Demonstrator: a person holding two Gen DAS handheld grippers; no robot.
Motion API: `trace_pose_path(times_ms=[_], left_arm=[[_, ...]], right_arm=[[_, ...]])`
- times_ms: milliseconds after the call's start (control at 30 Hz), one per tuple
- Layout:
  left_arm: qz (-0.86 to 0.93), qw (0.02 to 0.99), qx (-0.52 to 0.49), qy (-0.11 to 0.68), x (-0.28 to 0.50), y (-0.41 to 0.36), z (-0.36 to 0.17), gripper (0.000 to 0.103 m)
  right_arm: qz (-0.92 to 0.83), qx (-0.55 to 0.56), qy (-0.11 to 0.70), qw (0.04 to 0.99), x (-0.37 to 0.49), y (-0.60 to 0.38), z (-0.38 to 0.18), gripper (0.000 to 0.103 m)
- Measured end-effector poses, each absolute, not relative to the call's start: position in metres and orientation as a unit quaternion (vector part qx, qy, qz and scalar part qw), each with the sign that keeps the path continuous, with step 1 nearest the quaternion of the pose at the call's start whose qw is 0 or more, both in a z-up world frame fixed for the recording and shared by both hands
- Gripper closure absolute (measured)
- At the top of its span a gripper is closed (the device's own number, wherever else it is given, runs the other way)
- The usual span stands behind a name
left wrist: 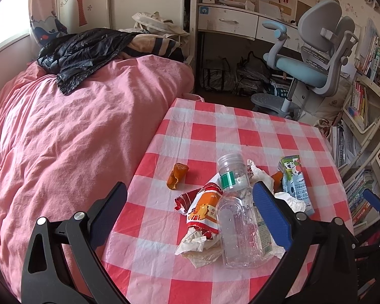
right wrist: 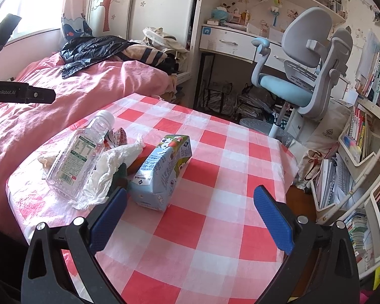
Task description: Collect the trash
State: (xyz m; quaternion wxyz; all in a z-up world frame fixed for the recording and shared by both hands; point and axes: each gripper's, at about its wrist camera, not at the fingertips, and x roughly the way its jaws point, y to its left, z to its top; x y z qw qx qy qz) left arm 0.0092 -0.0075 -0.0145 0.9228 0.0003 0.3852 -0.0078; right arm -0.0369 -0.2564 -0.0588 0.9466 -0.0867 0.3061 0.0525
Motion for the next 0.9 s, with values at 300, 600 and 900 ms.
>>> trace_pose_path(times_ms=[300, 600, 900], left_arm=[[-0.008, 0.922, 0.001, 0.386, 0.0095, -0.0081, -0.0157, 0.007], [-0.008, 0.922, -0.001, 0.388, 0.0098, -0.0085, -0.0154, 0.007], [-0.008, 0.921, -0.003, 0.39, 0.0101, -0.0086, -0.0151, 0.007]], right_arm=[[0.052, -0.087, 0.306, 0.947, -0.037, -0.2562, -0.0594, 0.007], [0.052, -0.087, 0.306, 0.947, -0.0369, -0.256, -0.0595, 0.007], [0.052, -0.087, 0.307, 0.946, -0.0366, -0.256, -0.0595, 0.007]])
